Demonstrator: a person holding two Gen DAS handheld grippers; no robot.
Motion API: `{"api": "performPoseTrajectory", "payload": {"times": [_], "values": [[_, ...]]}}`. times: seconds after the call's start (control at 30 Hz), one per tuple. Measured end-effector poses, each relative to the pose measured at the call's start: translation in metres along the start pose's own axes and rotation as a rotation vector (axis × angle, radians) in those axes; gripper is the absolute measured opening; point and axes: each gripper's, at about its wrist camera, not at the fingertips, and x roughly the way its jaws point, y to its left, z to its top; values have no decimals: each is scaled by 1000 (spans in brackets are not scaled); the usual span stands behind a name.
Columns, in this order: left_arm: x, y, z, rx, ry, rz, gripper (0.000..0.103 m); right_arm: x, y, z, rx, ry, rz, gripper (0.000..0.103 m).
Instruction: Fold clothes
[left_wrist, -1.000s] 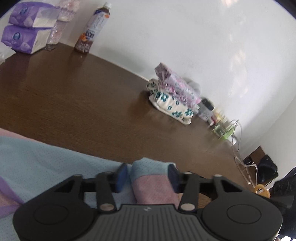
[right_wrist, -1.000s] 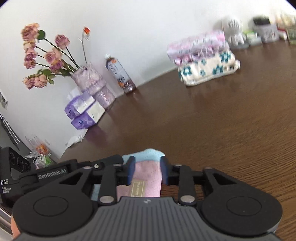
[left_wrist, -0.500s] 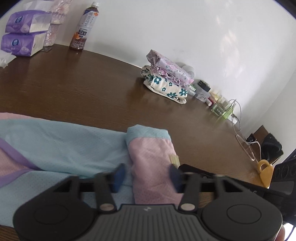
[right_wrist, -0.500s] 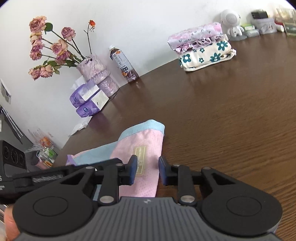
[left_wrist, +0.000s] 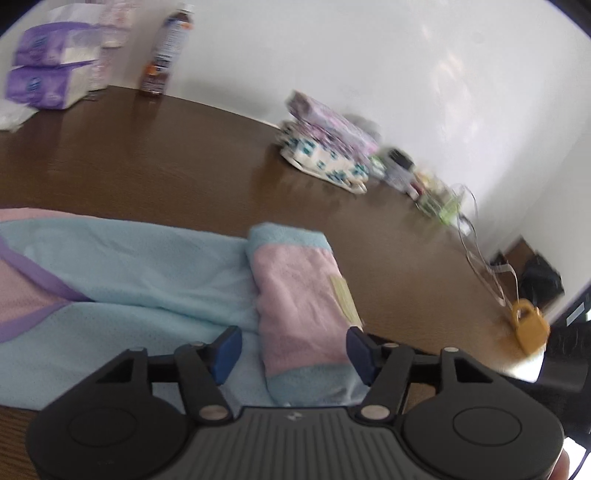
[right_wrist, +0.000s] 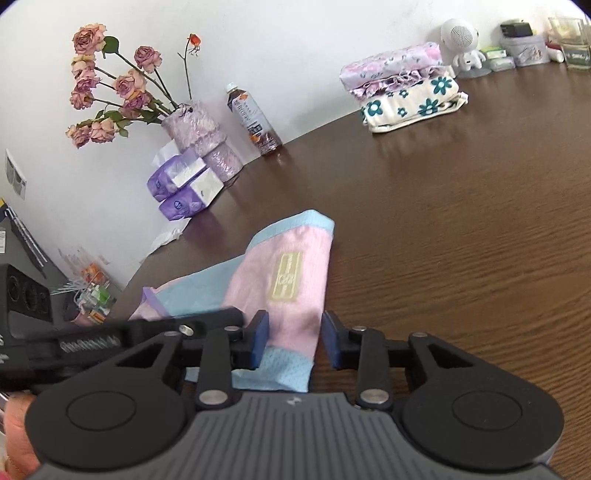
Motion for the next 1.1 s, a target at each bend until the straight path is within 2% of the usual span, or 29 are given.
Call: {"api": "performPoseTrajectory", "payload": {"times": [0.07, 0.2, 0.4, 0.43, 0.5, 0.53, 1.03, 1.1], "values": [[-3, 0, -1, -19, -3, -9, 56, -3, 1, -1, -2, -6, 2, 37], [-9, 2, -2, -37, -17, -15, 60, -8, 2, -4, -7, -14, -1, 37], [-15, -2, -10, -9, -37, -7, 48, -11, 5, -12, -24, -3, -13, 37], [-16, -3, -11, -3, -40, -6, 49, -13, 6, -13, -27, -10, -13, 37], [-19, -5, -12, 3, -48, 1, 59, -17, 8, -15, -32, -22, -12, 44], [-20, -5, -13, 0, -51, 2, 60, -19, 8, -15, -31, -27, -13, 45], [-34, 1, -26, -26, -49, 19, 62, -30, 8, -25, -14, -26, -38, 52], [-35, 0, -27, -26, -51, 18, 66, -32, 9, -26, -16, -29, -38, 53]]}}
